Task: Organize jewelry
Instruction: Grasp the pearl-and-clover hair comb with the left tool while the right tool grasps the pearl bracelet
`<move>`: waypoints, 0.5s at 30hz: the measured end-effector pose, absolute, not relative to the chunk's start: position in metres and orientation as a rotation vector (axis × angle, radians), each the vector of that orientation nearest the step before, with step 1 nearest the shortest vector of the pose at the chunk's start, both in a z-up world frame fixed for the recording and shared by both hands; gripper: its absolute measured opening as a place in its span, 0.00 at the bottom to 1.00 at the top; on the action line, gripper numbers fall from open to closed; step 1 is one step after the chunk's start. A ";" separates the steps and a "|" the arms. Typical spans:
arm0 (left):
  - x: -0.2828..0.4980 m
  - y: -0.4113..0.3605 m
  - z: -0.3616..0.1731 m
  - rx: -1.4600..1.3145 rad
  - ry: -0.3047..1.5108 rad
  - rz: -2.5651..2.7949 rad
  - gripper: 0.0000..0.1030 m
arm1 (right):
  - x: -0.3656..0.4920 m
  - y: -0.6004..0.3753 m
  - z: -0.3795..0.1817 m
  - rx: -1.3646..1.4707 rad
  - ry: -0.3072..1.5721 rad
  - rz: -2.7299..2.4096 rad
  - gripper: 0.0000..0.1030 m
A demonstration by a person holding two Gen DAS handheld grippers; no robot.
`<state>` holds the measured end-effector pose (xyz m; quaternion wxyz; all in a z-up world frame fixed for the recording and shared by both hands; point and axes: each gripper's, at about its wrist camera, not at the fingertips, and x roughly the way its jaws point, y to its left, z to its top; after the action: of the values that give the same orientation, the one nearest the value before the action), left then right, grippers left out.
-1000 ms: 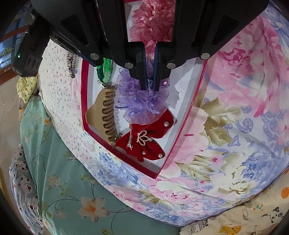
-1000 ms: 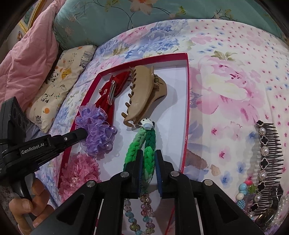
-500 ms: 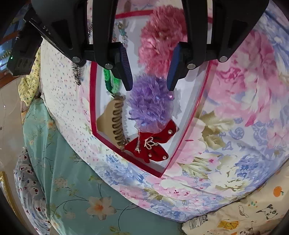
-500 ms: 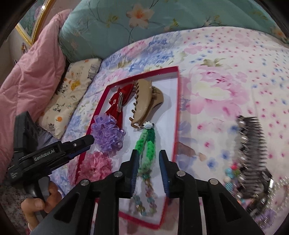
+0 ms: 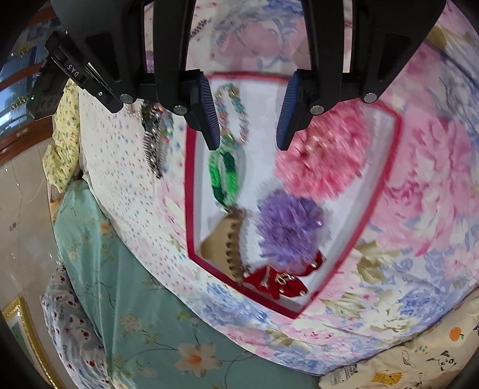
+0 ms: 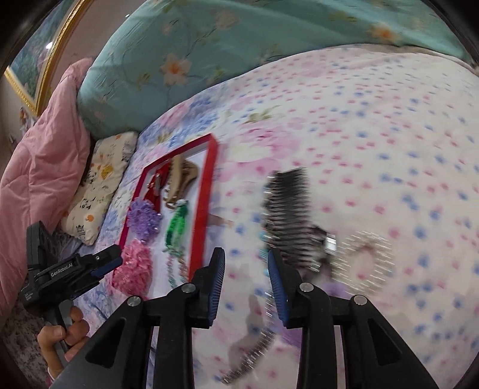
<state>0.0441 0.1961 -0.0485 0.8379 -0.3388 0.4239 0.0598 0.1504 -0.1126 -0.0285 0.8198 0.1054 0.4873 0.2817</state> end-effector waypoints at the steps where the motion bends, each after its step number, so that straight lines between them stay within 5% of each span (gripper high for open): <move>1: 0.043 0.193 -0.048 -0.717 0.897 0.123 0.35 | 0.148 -0.123 -0.028 0.233 1.033 0.583 0.32; 9: 0.041 0.152 -0.041 -0.688 0.921 0.061 0.35 | 0.129 -0.172 -0.038 0.266 1.045 0.520 0.33; 12: 0.041 0.137 -0.040 -0.673 0.929 0.042 0.48 | 0.122 -0.180 -0.045 0.272 1.059 0.513 0.33; 15: 0.041 0.125 -0.039 -0.651 0.940 0.023 0.48 | 0.115 -0.184 -0.051 0.274 1.073 0.514 0.33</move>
<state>0.0412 0.1252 -0.0388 0.8408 -0.3082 0.4448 0.0108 0.1152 -0.1837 -0.0508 0.8193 0.1287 0.5040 0.2413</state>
